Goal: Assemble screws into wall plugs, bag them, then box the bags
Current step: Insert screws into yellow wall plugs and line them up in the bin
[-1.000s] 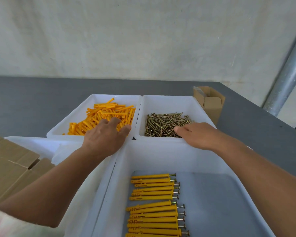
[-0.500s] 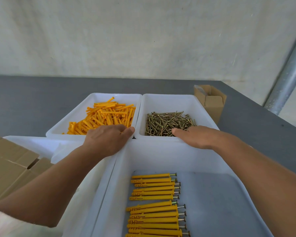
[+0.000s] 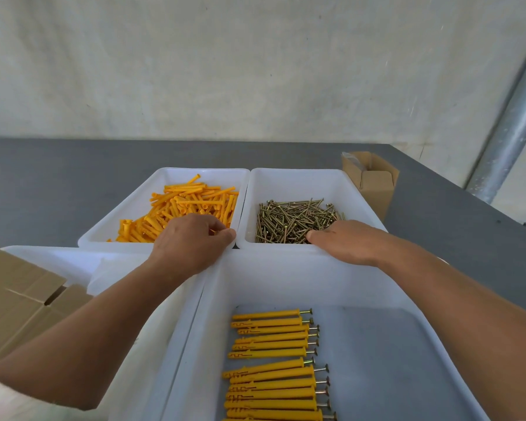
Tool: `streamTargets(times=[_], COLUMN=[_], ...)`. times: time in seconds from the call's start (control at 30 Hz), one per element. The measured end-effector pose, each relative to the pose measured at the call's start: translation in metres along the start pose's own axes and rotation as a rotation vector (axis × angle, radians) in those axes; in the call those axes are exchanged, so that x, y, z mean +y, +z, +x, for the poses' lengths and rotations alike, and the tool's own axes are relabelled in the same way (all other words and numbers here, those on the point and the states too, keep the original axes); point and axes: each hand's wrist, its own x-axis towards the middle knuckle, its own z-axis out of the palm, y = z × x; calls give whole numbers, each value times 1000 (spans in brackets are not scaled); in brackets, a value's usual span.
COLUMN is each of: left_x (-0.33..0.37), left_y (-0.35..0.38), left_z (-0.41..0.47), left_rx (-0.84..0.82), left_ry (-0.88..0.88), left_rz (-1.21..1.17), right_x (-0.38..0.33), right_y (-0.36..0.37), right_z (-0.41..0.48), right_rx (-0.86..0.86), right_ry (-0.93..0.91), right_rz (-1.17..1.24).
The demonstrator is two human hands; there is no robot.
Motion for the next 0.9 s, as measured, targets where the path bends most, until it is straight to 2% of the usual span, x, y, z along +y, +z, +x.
streamTargets(times=[0.4, 0.57, 0.73, 0.9], left_x=[-1, 1, 9, 16], left_y=[2, 0, -8, -16], left_z=[3, 1, -1, -1], left_rx=[81, 127, 257, 362], left_ry=[-45, -20, 35, 38], left_rz=[-134, -186, -281, -478], right_x=[-21, -22, -24, -24], right_y=[2, 0, -3, -2], right_z=[-6, -10, -13, -14], right_rx=[62, 55, 28, 77], right_ry=[-226, -219, -189, -193], right_rz=[276, 353, 401, 404])
